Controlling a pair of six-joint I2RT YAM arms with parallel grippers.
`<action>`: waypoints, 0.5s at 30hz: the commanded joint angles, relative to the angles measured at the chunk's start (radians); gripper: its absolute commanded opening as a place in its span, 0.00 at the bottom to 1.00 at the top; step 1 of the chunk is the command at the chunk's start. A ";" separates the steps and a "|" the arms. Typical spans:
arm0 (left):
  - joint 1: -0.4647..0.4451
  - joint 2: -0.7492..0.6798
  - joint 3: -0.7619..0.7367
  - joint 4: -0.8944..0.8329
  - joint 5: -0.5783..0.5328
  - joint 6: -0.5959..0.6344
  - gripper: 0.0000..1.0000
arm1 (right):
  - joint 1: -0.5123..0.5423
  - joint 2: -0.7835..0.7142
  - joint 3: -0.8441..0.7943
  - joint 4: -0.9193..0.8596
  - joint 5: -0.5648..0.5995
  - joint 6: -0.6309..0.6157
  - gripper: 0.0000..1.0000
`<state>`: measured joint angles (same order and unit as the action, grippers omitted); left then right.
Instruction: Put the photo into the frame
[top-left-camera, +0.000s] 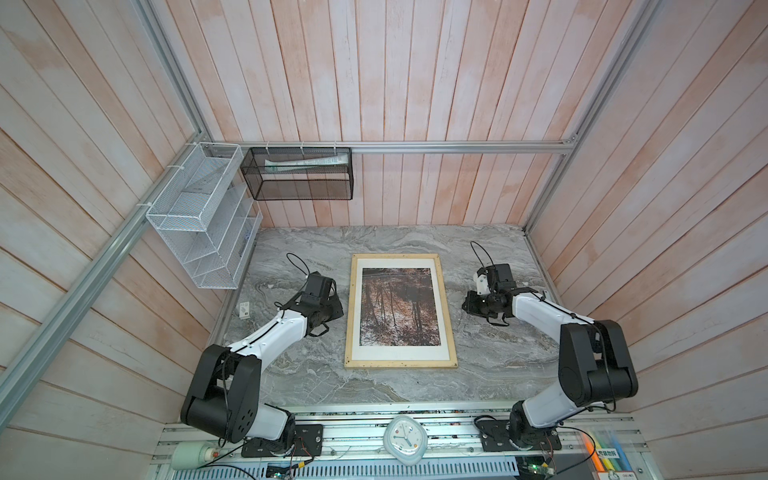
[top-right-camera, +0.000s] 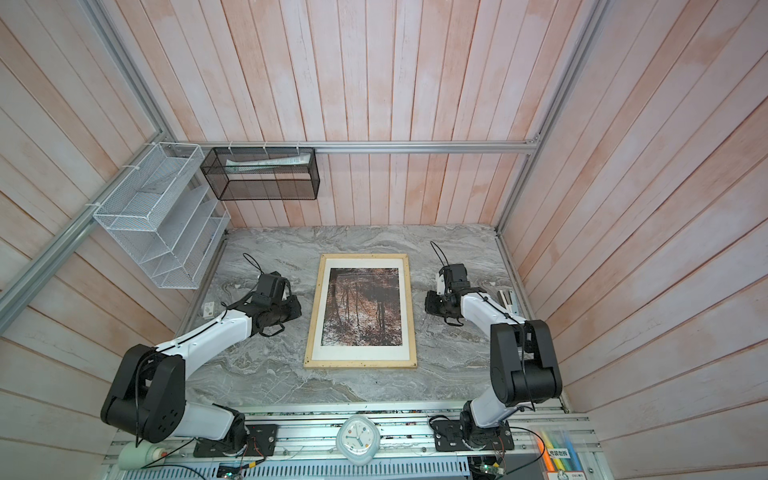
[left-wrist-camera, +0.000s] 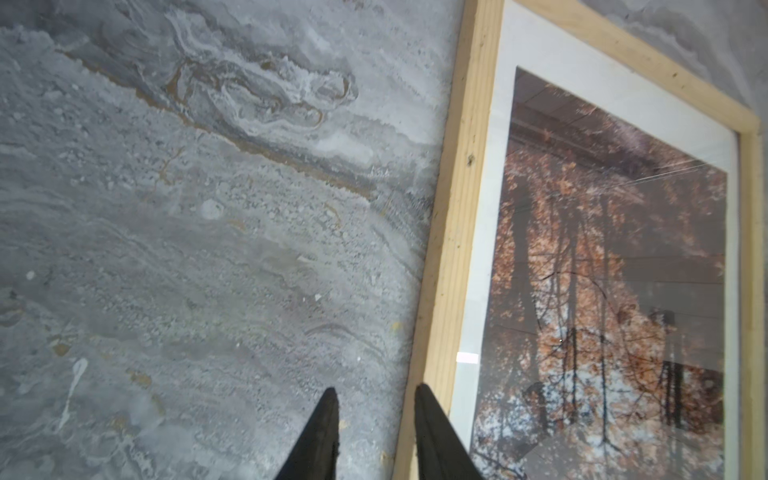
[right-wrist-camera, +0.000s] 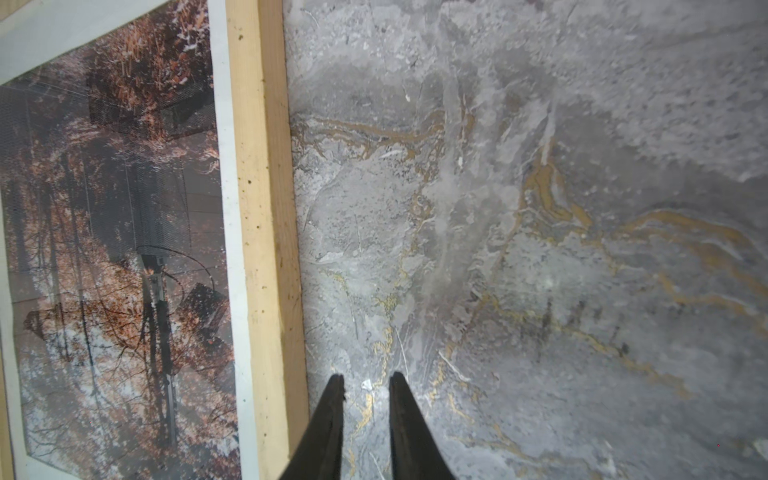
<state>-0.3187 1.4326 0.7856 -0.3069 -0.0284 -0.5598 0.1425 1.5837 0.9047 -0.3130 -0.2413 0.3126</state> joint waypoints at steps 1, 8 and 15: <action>-0.025 -0.038 -0.054 -0.021 -0.044 -0.042 0.31 | 0.005 0.018 0.031 0.011 -0.016 -0.016 0.20; -0.125 -0.052 -0.132 0.002 -0.095 -0.130 0.28 | -0.010 0.133 0.113 0.016 -0.050 -0.081 0.15; -0.182 -0.052 -0.159 -0.021 -0.098 -0.176 0.25 | -0.027 0.235 0.203 0.017 -0.066 -0.118 0.09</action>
<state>-0.4885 1.3968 0.6491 -0.3256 -0.1104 -0.6975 0.1265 1.7874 1.0637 -0.2981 -0.2832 0.2295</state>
